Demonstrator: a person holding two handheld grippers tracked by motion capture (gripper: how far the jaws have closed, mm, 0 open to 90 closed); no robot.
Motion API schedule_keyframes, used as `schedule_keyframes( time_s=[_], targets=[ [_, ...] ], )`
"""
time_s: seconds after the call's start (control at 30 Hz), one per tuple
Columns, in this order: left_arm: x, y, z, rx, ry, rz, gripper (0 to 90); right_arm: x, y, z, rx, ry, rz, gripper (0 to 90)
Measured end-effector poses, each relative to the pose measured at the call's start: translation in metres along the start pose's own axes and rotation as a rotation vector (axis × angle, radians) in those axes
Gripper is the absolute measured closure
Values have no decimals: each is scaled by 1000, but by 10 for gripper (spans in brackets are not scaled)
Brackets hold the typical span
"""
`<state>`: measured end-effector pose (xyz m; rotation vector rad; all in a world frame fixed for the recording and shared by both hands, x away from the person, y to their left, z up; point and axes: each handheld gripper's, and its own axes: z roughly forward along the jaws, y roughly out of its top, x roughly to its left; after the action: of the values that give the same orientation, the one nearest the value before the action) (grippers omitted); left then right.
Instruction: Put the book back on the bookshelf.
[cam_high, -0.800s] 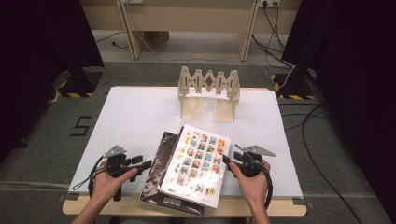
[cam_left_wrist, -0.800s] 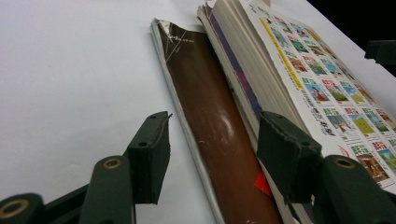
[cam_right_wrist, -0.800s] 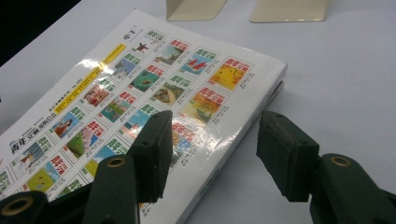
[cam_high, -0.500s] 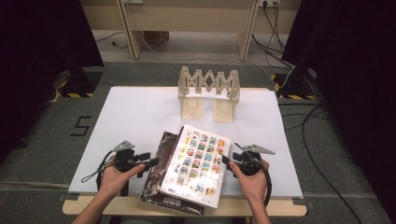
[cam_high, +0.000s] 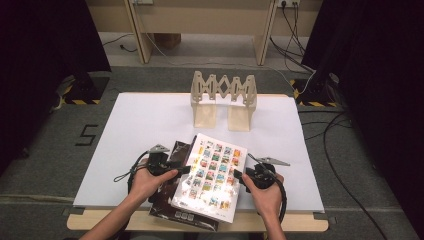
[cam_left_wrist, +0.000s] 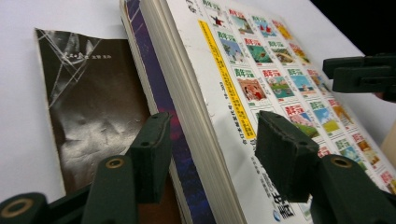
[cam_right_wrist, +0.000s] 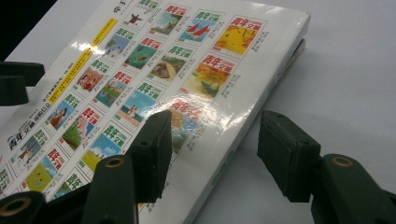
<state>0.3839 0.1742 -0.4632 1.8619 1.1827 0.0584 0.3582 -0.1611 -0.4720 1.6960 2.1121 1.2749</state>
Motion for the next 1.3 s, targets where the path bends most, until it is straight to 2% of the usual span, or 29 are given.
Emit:
schedule_keyframes(
  time_s=[0.07, 0.17, 0.27, 0.37, 0.43, 0.47, 0.57, 0.6, 0.63, 0.7, 0.8, 0.83, 0.87, 0.9, 0.97, 1.0, 1.03, 1.07, 1.17, 1.3],
  targets=[
    [-1, 1, 4, 11, -7, -7, 474, 2, 1, 3, 22, 9, -5, 442],
    [-2, 2, 11, 40, -28, -31, 496, 3, 2, 5, 25, 5, -3, 432],
    [-3, 2, 13, 49, -8, -23, 501, 1, 2, 6, 23, 12, 8, 424],
    [-5, 4, 9, 33, 11, -15, 596, 0, 2, 7, 27, 18, 23, 412],
    [-7, 4, 7, 28, 18, 13, 635, 0, 2, 8, 29, 24, 33, 399],
    [-8, 3, 6, 18, 18, 1, 644, 0, 2, 8, 29, 22, 38, 395],
    [-7, 1, 2, -17, -28, -59, 676, -1, 1, 8, 23, 16, 40, 385],
    [-8, 1, 0, -27, -49, -71, 676, -1, 1, 8, 22, 17, 44, 385],
    [-8, 1, 0, -27, -49, -71, 671, -1, 1, 8, 22, 17, 44, 385],
    [-13, 0, -2, -39, -94, -117, 643, -2, -2, 7, 18, 20, 65, 385],
    [-15, -5, 0, 1, -106, -151, 587, -2, -3, 6, 17, 16, 62, 385],
    [-15, -6, 1, 12, -109, -156, 585, -2, -3, 6, 14, 15, 58, 385],
    [-16, -10, 2, 19, -116, -179, 586, -2, -4, 5, 12, 16, 59, 385],
    [-16, -10, 2, 19, -116, -179, 591, -2, -4, 5, 12, 16, 59, 385],
    [-23, -19, 7, 54, -181, -244, 593, -2, -6, 5, 5, 17, 73, 384],
    [-25, -22, 9, 55, -187, -246, 595, -2, -6, 5, 3, 18, 75, 384],
    [-28, -24, 12, 52, -174, -218, 592, -1, -7, 5, 2, 15, 75, 384],
    [-28, -24, 13, 52, -172, -211, 601, -1, -7, 5, 1, 12, 72, 384],
    [-22, -20, 14, 50, -217, -237, 680, -2, -6, 4, 9, 18, 73, 378],
    [-19, -19, 15, 47, -234, -260, 726, -14, 6, 6, 25, 36, 59, 399]
  ],
)
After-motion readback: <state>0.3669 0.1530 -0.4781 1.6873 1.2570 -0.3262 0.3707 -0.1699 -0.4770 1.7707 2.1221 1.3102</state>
